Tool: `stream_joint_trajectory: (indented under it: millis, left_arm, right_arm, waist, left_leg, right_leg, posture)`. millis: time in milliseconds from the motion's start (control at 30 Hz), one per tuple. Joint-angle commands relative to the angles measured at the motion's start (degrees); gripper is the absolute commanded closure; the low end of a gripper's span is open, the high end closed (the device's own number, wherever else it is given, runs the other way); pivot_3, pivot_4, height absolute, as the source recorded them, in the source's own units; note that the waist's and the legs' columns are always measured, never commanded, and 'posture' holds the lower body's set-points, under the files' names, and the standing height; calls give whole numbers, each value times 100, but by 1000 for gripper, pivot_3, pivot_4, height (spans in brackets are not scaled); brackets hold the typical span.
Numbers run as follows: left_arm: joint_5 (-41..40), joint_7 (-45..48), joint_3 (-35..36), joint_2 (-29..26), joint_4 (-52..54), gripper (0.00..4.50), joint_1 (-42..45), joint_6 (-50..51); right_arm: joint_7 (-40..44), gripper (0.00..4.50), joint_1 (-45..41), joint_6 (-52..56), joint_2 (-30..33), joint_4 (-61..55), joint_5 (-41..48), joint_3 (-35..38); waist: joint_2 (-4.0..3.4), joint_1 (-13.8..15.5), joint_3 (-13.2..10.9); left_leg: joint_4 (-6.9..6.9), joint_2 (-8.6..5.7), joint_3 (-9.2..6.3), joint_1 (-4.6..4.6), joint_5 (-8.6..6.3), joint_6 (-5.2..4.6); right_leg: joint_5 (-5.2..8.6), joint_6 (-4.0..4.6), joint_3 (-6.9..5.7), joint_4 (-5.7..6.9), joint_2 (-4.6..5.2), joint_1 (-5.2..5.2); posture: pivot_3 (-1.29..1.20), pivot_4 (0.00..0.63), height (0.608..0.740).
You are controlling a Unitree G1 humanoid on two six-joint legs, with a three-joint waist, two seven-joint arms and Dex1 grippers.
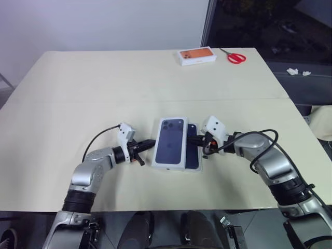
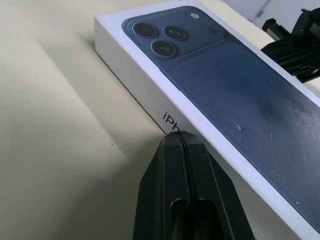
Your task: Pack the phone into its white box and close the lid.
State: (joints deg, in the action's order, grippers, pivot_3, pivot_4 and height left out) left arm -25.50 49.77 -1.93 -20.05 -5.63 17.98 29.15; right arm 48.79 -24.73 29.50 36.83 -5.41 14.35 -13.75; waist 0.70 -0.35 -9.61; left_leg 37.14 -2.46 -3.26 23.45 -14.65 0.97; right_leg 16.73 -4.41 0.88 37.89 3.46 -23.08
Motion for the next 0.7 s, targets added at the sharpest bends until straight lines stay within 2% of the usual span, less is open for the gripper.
stream_joint_trajectory:
  millis: [33,700]
  left_arm:
    - [-43,56,-171,161,39,4500,40,63]
    - [-21,0,-350,478,200,4500,119,158]
  right_arm:
    - [74,4442,-46,-49,43,-162,6,203]
    - [473,4442,64,-531,693,314,-389,485]
  waist:
    - [0,7,0]
    - [1,-3,0]
  left_leg:
    - [0,-1,0,0,0,0]
    - [2,-4,0,0,0,0]
  right_leg:
    - [0,0,0,0,1,0]
    - [0,0,-2,0,1,3]
  posture:
    - [0,150,740]
    - [0,150,740]
